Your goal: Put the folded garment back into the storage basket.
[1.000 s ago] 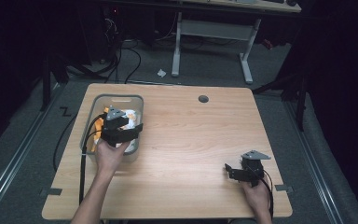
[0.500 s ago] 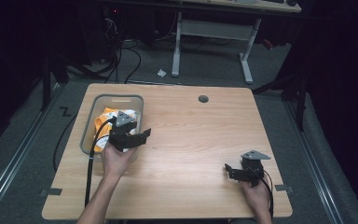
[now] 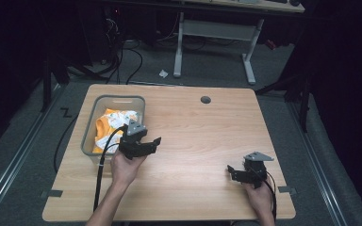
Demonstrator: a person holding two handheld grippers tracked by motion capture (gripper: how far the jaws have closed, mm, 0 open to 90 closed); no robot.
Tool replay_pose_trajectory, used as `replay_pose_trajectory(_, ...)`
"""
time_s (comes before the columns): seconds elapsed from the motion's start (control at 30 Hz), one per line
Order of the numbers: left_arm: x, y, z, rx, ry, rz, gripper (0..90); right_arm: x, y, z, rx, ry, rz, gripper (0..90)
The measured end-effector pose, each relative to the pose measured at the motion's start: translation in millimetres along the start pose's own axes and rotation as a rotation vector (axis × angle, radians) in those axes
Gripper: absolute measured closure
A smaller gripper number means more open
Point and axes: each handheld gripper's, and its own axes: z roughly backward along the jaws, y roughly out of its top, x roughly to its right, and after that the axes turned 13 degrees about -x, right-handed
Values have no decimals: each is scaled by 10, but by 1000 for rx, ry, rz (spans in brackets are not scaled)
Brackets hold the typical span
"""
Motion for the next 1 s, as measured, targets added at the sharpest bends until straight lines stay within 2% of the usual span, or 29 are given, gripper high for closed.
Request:
replay_pose_trajectory(0.53,209,-151,-273,-47,-23,-31,375,0,0,0,0,0,0,164)
replay_pose_trajectory(0.93,286,-271,-428,-74,-40,-16,375,0,0,0,0,1,0,164)
replay_pose_trajectory(1.0,306,-287,-452,-82,-36,-24,375,0,0,0,0,0,0,164)
